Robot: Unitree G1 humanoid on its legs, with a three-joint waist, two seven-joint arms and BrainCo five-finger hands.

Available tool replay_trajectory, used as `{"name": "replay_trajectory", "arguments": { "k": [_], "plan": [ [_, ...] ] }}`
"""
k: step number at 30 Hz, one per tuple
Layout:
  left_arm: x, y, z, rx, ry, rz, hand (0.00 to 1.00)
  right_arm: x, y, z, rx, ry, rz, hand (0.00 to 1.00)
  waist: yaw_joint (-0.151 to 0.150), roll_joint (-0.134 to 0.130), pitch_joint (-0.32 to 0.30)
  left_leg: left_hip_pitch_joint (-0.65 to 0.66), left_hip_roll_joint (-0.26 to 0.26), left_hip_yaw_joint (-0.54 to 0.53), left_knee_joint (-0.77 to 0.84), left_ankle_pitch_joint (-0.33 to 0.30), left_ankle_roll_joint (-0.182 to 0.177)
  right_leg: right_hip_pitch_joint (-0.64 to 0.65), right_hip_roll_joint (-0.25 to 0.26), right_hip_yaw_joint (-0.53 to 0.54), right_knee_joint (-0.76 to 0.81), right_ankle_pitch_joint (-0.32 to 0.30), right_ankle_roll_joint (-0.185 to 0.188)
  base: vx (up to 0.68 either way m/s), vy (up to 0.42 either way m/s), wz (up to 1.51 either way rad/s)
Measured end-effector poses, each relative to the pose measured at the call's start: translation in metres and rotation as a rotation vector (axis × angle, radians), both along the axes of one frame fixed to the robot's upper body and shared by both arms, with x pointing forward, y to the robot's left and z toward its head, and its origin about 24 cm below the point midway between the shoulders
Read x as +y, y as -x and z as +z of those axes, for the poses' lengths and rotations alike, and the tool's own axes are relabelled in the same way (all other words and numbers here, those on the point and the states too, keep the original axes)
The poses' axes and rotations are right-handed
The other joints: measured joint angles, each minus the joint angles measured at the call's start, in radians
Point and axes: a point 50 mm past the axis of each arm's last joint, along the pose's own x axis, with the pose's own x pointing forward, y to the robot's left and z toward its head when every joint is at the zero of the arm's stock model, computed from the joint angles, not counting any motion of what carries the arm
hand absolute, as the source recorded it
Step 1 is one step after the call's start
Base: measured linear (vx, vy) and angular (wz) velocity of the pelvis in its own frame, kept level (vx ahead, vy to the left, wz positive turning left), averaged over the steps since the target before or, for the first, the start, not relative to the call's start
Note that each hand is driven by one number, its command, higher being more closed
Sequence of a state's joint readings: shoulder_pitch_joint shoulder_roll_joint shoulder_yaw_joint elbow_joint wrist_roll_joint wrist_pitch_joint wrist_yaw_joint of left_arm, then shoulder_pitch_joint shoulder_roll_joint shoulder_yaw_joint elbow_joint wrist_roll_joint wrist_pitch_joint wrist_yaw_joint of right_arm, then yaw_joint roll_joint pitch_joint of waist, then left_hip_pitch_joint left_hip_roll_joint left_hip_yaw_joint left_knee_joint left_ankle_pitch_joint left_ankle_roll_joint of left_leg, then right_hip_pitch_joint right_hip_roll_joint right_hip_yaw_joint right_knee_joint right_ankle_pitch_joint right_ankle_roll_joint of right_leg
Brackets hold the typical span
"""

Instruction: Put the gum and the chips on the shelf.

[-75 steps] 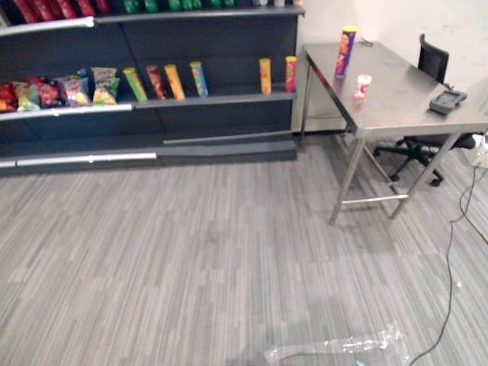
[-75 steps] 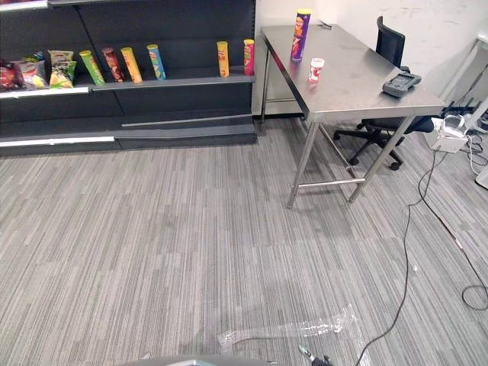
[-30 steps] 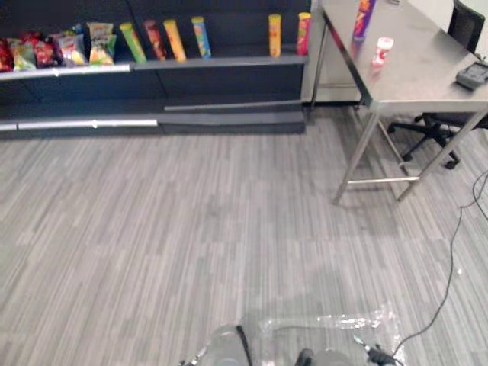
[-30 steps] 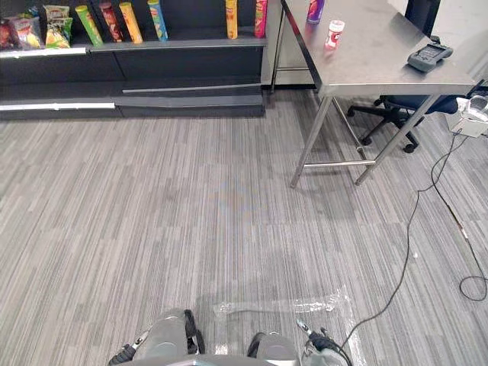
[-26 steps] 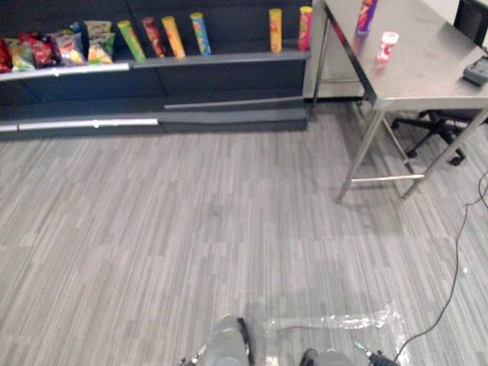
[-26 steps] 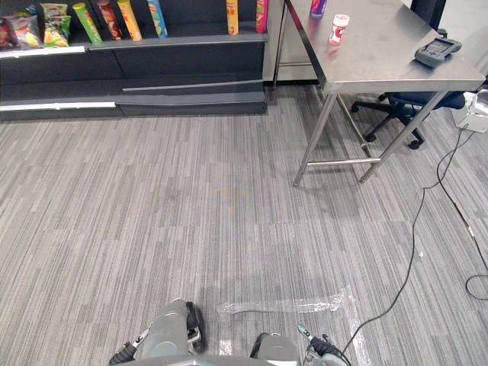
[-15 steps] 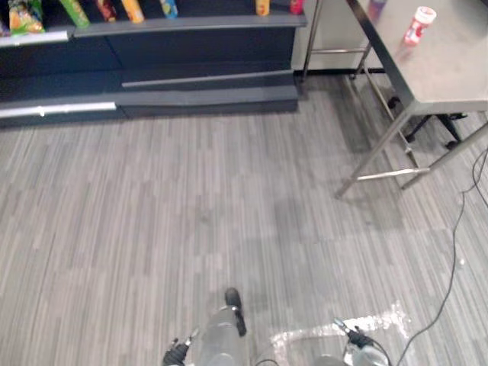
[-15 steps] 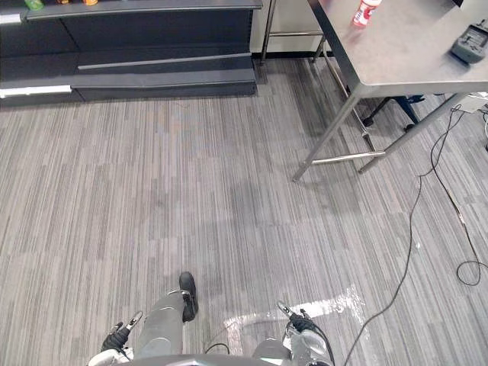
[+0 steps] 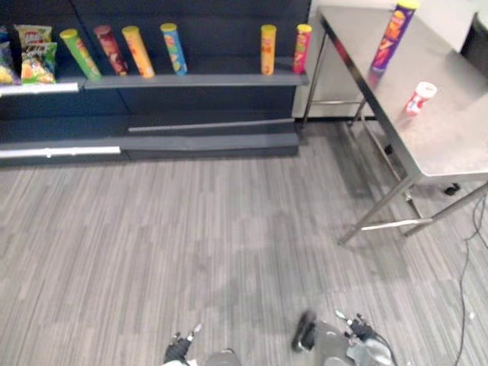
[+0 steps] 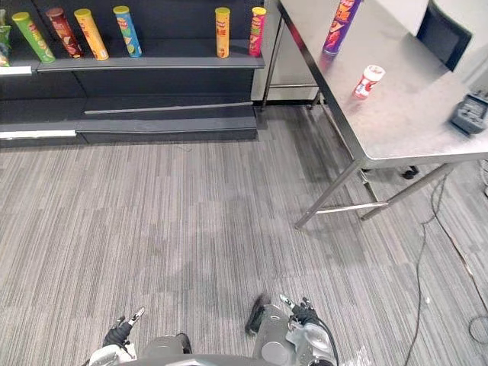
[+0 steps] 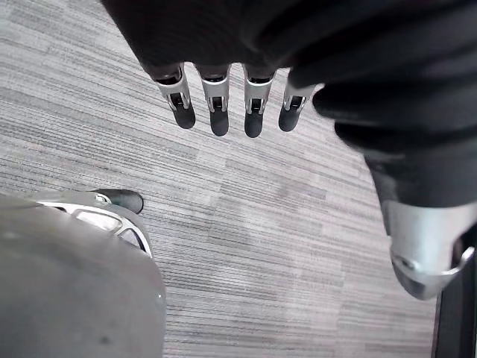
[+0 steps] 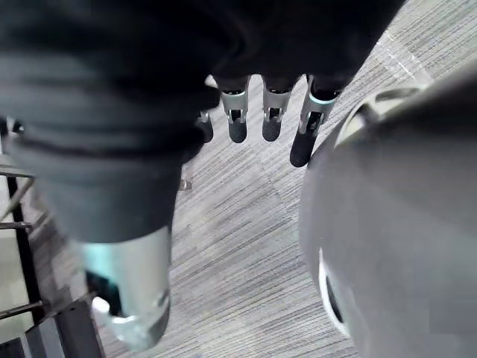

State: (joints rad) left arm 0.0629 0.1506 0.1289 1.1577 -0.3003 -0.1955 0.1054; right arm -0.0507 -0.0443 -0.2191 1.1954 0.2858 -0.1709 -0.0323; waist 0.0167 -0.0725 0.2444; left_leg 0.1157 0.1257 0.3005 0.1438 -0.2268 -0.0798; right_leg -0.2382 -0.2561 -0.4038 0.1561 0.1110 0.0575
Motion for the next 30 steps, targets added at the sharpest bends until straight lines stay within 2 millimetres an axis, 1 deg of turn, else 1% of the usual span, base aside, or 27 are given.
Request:
{"name": "replay_trajectory", "arguments": {
  "k": [1,2,3,4,5,7,8,9,10,12,13,14,15,16,17,18,19,20,21,22,23,24,25,26,27,28,30],
  "plan": [
    [-0.010,0.006,-0.004,0.017,0.031,0.012,0.00,-0.009,-0.001,0.002,-0.003,0.024,-0.003,0.00,0.005,0.038,-0.004,0.021,0.023,-0.013,-0.040,0.011,-0.020,0.009,0.034,-0.020,0.012,-0.036,-0.005,0.28,-0.253,0.36],
    [-0.016,0.007,-0.006,0.026,0.045,0.011,0.00,-0.014,-0.002,0.003,-0.005,0.038,-0.004,0.00,0.003,0.064,-0.003,0.034,0.044,-0.018,-0.054,0.016,-0.025,0.004,0.047,-0.025,0.045,-0.077,-0.016,0.21,-0.153,0.06],
    [-0.018,0.008,-0.007,0.031,0.052,0.012,0.00,-0.017,-0.002,0.003,-0.006,0.042,-0.009,0.00,0.004,0.076,-0.004,0.041,0.054,-0.027,-0.057,0.016,-0.028,-0.003,0.052,-0.027,0.078,-0.103,-0.023,0.19,-0.159,0.07],
    [-0.020,0.009,-0.007,0.036,0.059,0.018,0.00,-0.017,-0.002,0.003,-0.006,0.041,-0.013,0.00,0.003,0.088,-0.007,0.049,0.071,-0.045,-0.051,0.014,-0.035,-0.016,0.054,-0.032,0.148,-0.161,-0.024,0.26,-0.220,0.10],
    [-0.020,0.009,-0.007,0.034,0.060,0.023,0.00,-0.020,-0.002,0.004,-0.007,0.050,-0.011,0.00,0.002,0.093,-0.011,0.051,0.088,-0.065,-0.017,0.010,-0.041,-0.018,0.053,-0.041,0.207,-0.218,-0.021,0.26,-0.212,0.15],
    [-0.021,0.009,-0.008,0.032,0.064,0.024,0.00,-0.020,-0.001,0.003,-0.004,0.049,-0.011,0.00,0.003,0.089,-0.011,0.023,0.103,-0.075,0.056,0.004,-0.050,-0.013,0.053,-0.051,0.229,-0.246,-0.023,0.18,-0.141,0.20],
    [-0.019,0.007,-0.007,0.023,0.059,0.033,0.00,-0.019,0.002,0.002,0.004,0.045,-0.013,0.00,0.004,0.083,-0.015,-0.056,0.120,-0.104,0.216,0.004,-0.051,0.000,0.056,-0.061,0.225,-0.258,-0.023,0.19,-0.155,0.23],
    [-0.017,0.007,-0.006,0.024,0.055,0.034,0.00,-0.020,0.003,0.002,0.006,0.049,-0.014,0.00,0.003,0.092,-0.016,-0.126,0.145,-0.136,0.354,0.010,-0.058,0.019,0.063,-0.071,0.215,-0.262,-0.027,0.25,-0.123,0.18],
    [-0.018,0.009,-0.007,0.030,0.060,0.042,0.00,-0.024,0.003,0.003,0.006,0.059,-0.013,0.00,0.000,0.107,-0.018,-0.189,0.174,-0.178,0.505,0.042,-0.074,0.044,0.075,-0.084,0.222,-0.272,-0.029,0.23,-0.061,0.02],
    [-0.019,0.010,-0.008,0.031,0.067,0.052,0.00,-0.024,0.008,0.002,0.017,0.056,-0.019,0.00,0.001,0.106,-0.018,-0.218,0.206,-0.178,0.627,0.131,-0.084,0.091,0.085,-0.084,0.235,-0.296,-0.037,0.29,-0.030,0.01],
    [-0.016,0.011,-0.007,0.031,0.058,0.052,0.00,-0.024,0.012,0.000,0.028,0.053,-0.031,0.00,0.001,0.096,-0.017,-0.252,0.213,-0.179,0.704,0.241,-0.092,0.129,0.085,-0.085,0.211,-0.305,-0.041,0.31,-0.056,0.08],
    [-0.013,0.010,-0.006,0.028,0.049,0.052,0.00,-0.025,0.014,0.000,0.033,0.053,-0.038,0.00,0.005,0.084,-0.015,-0.281,0.222,-0.177,0.749,0.241,-0.101,0.143,0.084,-0.086,0.196,-0.305,-0.042,0.30,-0.049,0.07],
    [-0.012,0.008,-0.005,0.021,0.046,0.051,0.00,-0.026,0.015,0.000,0.035,0.050,-0.054,0.00,0.009,0.085,-0.013,-0.338,0.236,-0.159,0.807,0.134,-0.102,0.174,0.084,-0.086,0.161,-0.304,-0.041,0.28,-0.007,0.02],
    [-0.012,0.007,-0.005,0.016,0.045,0.051,0.00,-0.028,0.017,-0.001,0.037,0.050,-0.079,0.00,0.008,0.086,-0.013,-0.385,0.236,-0.124,0.799,0.051,-0.086,0.202,0.084,-0.086,0.129,-0.303,-0.040,0.27,0.020,0.01],
    [-0.012,0.007,-0.005,0.013,0.044,0.051,0.00,-0.028,0.018,-0.001,0.042,0.049,-0.084,0.00,0.009,0.086,-0.012,-0.406,0.235,-0.104,0.775,0.028,-0.077,0.219,0.084,-0.086,0.113,-0.303,-0.039,0.27,0.075,-0.04],
    [-0.011,0.007,-0.005,0.012,0.042,0.052,0.00,-0.028,0.019,-0.002,0.048,0.043,-0.100,0.00,0.014,0.082,-0.011,-0.432,0.231,-0.065,0.681,0.010,-0.068,0.249,0.083,-0.080,0.083,-0.303,-0.038,0.26,0.137,-0.15],
    [-0.011,0.007,-0.005,0.010,0.039,0.053,0.00,-0.025,0.016,-0.002,0.042,0.033,-0.109,0.00,0.014,0.079,-0.009,-0.448,0.214,-0.059,0.521,0.014,-0.069,0.272,0.080,-0.070,0.066,-0.310,-0.027,0.27,0.178,-0.26],
    [-0.011,0.007,-0.005,0.010,0.038,0.054,0.00,-0.024,0.015,-0.002,0.041,0.029,-0.112,0.00,0.014,0.077,-0.008,-0.447,0.207,-0.060,0.422,0.026,-0.070,0.279,0.077,-0.058,0.064,-0.315,-0.018,0.27,0.261,-0.52],
    [-0.013,0.013,-0.006,0.025,0.043,0.060,0.00,-0.022,0.015,-0.002,0.035,0.018,-0.125,0.00,0.014,0.074,-0.010,-0.431,0.190,-0.074,0.202,0.099,-0.082,0.285,0.068,-0.029,0.066,-0.324,0.015,0.35,0.419,-0.72],
    [-0.016,0.018,-0.008,0.039,0.051,0.066,0.00,-0.022,0.015,-0.002,0.033,0.019,-0.124,0.00,0.016,0.078,-0.009,-0.405,0.176,-0.098,0.056,0.199,-0.079,0.300,0.056,0.003,0.065,-0.333,0.051,0.37,0.441,-0.82],
    [-0.015,0.024,-0.008,0.049,0.051,0.081,0.00,-0.019,0.015,-0.002,0.035,0.012,-0.120,0.00,0.024,0.078,-0.014,-0.388,0.168,-0.093,0.054,0.248,-0.075,0.309,0.048,0.022,0.055,-0.337,0.068,0.42,0.394,-0.67],
    [-0.012,0.024,-0.008,0.047,0.044,0.092,0.00,-0.007,0.017,-0.005,0.046,-0.017,-0.110,0.00,0.024,0.053,-0.022,-0.395,0.139,-0.084,0.087,0.239,-0.063,0.333,0.036,0.039,0.010,-0.325,0.087,0.44,0.233,-0.42],
    [-0.003,0.023,-0.006,0.040,0.021,0.088,0.00,0.002,0.019,-0.007,0.055,-0.041,-0.110,0.00,0.016,0.023,-0.023,-0.410,0.126,-0.070,0.136,0.193,-0.041,0.346,0.031,0.055,-0.010,-0.300,0.080,0.45,0.186,-0.24],
    [0.000,0.021,-0.005,0.036,0.013,0.086,0.00,0.005,0.019,-0.008,0.059,-0.050,-0.109,0.00,0.016,0.007,-0.024,-0.410,0.113,-0.062,0.160,0.169,-0.035,0.353,0.023,0.054,-0.021,-0.281,0.081,0.44,0.168,-0.24],
    [0.001,0.021,-0.004,0.037,0.012,0.094,0.00,0.006,0.019,-0.008,0.062,-0.054,-0.107,0.00,0.017,-0.010,-0.034,-0.408,0.100,-0.044,0.210,0.138,-0.014,0.367,0.000,0.066,-0.038,-0.241,0.127,0.38,0.199,-0.33],
    [0.003,0.022,-0.004,0.041,0.010,0.097,0.00,0.006,0.018,-0.008,0.058,-0.052,-0.107,0.00,0.016,-0.011,-0.042,-0.396,0.089,-0.023,0.247,0.109,0.009,0.370,-0.020,0.088,-0.030,-0.217,0.126,0.42,0.264,-0.41],
    [0.003,0.022,-0.004,0.041,0.009,0.091,0.00,0.005,0.017,-0.007,0.053,-0.050,-0.106,0.00,0.015,-0.002,-0.053,-0.378,0.078,0.004,0.264,0.073,0.029,0.336,-0.051,0.123,0.040,-0.185,0.128,0.32,0.227,-0.36]
  ]
}}
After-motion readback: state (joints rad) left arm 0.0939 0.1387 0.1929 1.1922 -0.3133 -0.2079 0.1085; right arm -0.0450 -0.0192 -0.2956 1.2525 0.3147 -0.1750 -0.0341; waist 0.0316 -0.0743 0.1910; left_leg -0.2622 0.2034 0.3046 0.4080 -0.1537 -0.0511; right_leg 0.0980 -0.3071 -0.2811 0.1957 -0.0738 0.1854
